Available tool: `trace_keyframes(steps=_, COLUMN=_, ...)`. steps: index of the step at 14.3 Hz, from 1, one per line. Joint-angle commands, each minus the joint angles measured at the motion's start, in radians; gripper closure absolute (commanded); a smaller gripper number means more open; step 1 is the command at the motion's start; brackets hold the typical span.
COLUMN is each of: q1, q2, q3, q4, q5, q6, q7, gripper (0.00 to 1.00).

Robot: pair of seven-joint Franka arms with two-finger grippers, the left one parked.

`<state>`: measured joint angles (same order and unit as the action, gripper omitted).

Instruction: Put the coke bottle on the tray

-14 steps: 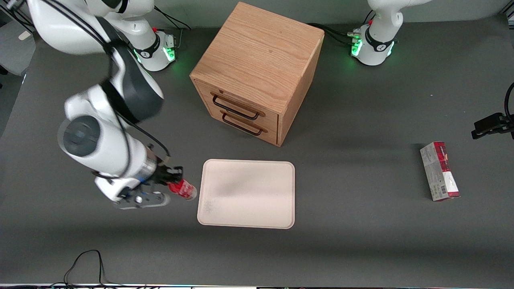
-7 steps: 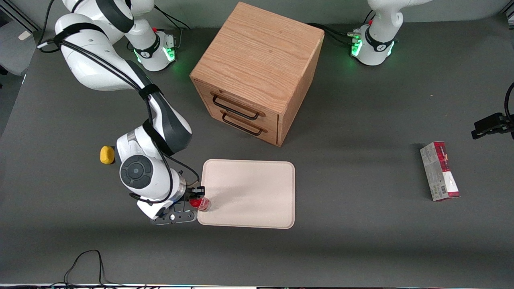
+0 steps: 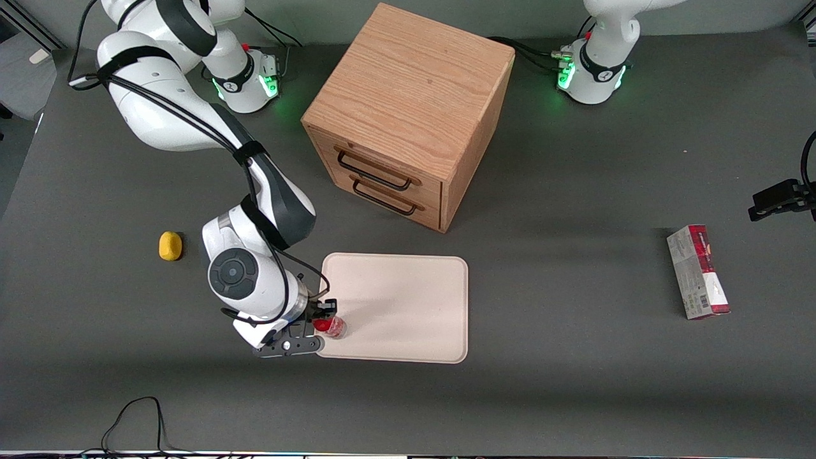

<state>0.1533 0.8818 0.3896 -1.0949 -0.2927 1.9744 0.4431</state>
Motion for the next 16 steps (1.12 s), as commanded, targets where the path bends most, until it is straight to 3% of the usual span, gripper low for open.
trace_keyframes(steps=1, q1=0.008, q2=-0.006, q3=0.008, q4=-0.005, q5=-0.074, q6=0.018, q7=0.071, gripper=0.0)
trace_keyframes(steps=8, q1=0.034, q2=-0.095, q3=-0.032, q4=-0.011, q5=-0.099, q6=-0.086, q7=-0.047, gripper=0.0)
trace_keyframes(steps=9, q1=0.044, q2=-0.133, q3=-0.055, q4=-0.038, q5=-0.06, q6=-0.101, q7=-0.085, gripper=0.0)
trace_keyframes(steps=12, q1=0.054, q2=-0.336, q3=-0.193, q4=-0.222, q5=0.134, q6=-0.097, q7=-0.174, gripper=0.0)
trace_keyframes(steps=16, q1=-0.058, q2=-0.639, q3=-0.224, q4=-0.524, q5=0.199, q6=-0.107, q7=-0.311, gripper=0.0)
